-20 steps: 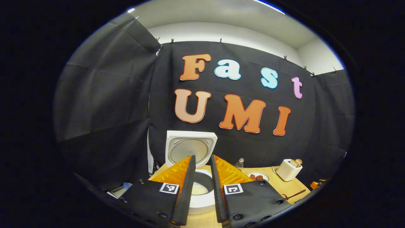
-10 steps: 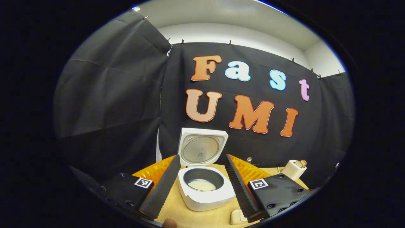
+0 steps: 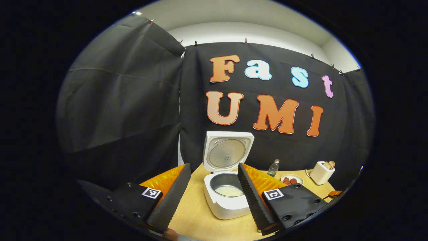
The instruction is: Close the left gripper, press the button to open the rice cooker; take a wooden spoon from the chopstick holder with the right hand, scoop a spoonful of rice and pour it into the rice cooker, then put the wooden spoon back into the chopstick holder.
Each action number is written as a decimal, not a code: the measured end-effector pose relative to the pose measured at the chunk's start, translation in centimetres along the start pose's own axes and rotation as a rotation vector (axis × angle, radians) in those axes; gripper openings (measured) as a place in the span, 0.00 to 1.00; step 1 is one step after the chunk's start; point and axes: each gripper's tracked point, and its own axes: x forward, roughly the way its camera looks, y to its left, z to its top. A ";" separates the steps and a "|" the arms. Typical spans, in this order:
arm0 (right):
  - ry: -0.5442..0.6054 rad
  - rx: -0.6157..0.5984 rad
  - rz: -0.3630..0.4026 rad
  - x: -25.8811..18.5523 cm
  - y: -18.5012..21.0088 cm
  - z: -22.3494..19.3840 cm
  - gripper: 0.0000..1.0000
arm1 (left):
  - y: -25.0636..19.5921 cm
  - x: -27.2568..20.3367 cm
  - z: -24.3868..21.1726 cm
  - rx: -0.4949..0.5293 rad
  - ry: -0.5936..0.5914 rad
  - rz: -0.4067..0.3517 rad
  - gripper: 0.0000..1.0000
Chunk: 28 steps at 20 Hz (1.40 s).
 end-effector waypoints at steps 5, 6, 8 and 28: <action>0.024 -0.041 -0.008 0.8 1.8 0.0 0.19 | 0.1 -0.5 0.2 0.000 -0.001 -0.002 0.92; 0.021 -0.075 -0.008 0.7 2.4 0.4 0.18 | 0.1 -0.5 0.4 -0.004 -0.007 -0.004 0.95; 0.002 -0.142 0.005 -0.1 4.2 1.6 0.14 | 0.0 -0.6 0.9 -0.014 -0.019 -0.013 0.92; 0.037 -0.780 0.262 -6.3 18.8 -9.5 0.14 | 2.5 -1.3 0.1 -0.019 -0.022 -0.005 0.99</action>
